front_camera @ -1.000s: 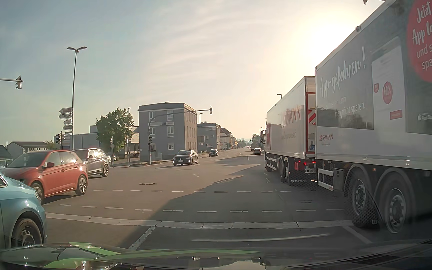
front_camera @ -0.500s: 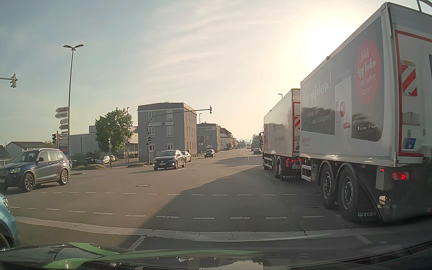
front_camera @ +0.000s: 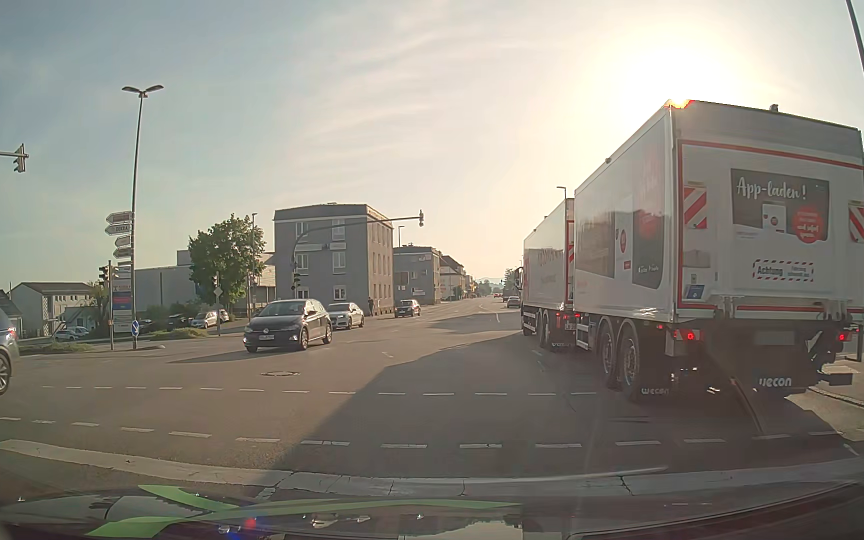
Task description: Follow the waypoints while adhering to traffic rules and regulations
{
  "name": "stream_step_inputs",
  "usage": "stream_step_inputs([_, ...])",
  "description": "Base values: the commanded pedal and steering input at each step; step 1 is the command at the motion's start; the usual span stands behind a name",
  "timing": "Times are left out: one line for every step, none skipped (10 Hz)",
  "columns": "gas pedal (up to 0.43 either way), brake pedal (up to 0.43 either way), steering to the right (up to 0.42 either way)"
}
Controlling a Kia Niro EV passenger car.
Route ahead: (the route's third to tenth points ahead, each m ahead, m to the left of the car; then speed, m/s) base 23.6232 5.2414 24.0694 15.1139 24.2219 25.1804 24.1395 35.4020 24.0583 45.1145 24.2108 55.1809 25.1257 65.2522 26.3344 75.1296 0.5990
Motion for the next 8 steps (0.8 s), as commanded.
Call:
stream_step_inputs([0.0, 0.22, -0.001])
stream_step_inputs([0.0, 0.22, -0.001])
stream_step_inputs([0.0, 0.226, -0.001])
stream_step_inputs([0.0, 0.226, -0.003])
stream_step_inputs([0.0, 0.232, -0.004])
stream_step_inputs([0.0, 0.232, -0.004])
stream_step_inputs([0.0, 0.232, -0.004])
stream_step_inputs([0.0, 0.232, -0.004])
